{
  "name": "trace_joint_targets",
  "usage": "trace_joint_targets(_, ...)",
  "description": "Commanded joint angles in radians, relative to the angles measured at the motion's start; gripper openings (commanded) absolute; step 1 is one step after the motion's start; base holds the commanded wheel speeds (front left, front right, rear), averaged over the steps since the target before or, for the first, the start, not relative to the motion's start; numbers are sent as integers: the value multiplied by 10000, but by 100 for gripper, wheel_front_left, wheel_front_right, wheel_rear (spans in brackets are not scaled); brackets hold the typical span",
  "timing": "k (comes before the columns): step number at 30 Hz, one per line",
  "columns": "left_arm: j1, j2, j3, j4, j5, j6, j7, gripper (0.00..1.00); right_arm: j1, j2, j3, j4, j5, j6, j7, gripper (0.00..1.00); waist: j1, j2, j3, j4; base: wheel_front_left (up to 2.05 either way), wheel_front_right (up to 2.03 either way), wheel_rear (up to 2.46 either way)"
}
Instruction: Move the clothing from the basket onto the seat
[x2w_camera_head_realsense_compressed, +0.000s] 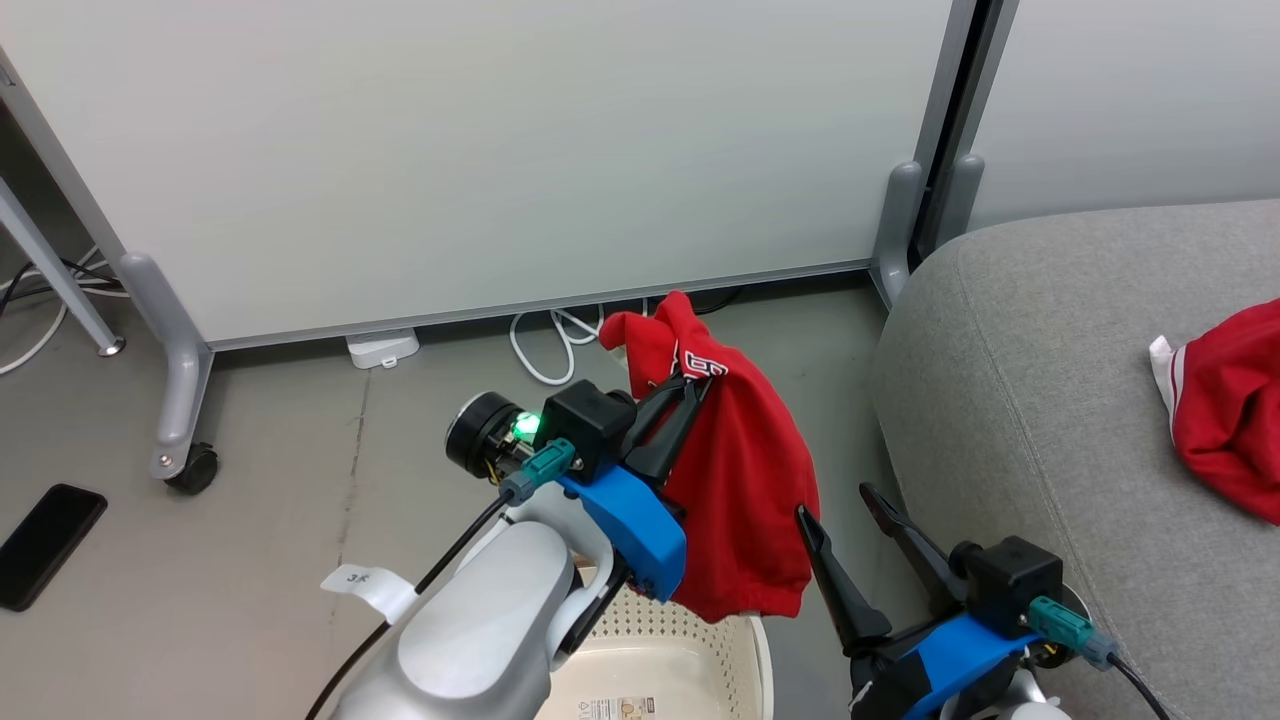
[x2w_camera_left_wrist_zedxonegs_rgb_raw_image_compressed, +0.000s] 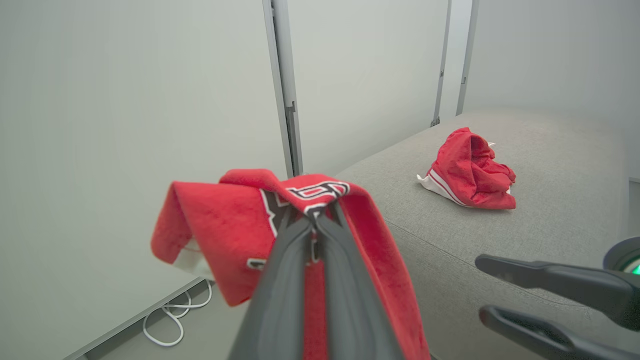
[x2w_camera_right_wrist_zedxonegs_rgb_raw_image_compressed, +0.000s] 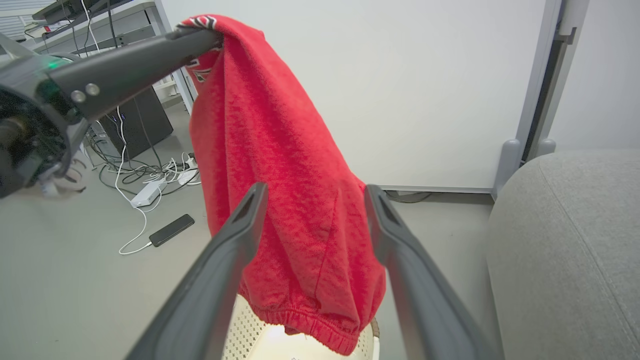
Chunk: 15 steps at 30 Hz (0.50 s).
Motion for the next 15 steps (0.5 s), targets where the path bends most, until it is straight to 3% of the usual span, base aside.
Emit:
trace_joint_targets(1, -182, 16, 6, -21, -3, 3, 18, 0, 130, -4, 11, -23, 72, 5, 13, 100, 1, -1, -2, 5, 0, 0, 0)
trace_joint_targets(15, -339, 19, -163, 40, -129, 147, 167, 0, -450, -4, 609, 369, -69, 5, 36, 100, 1, -1, 71, 18, 0, 0, 0)
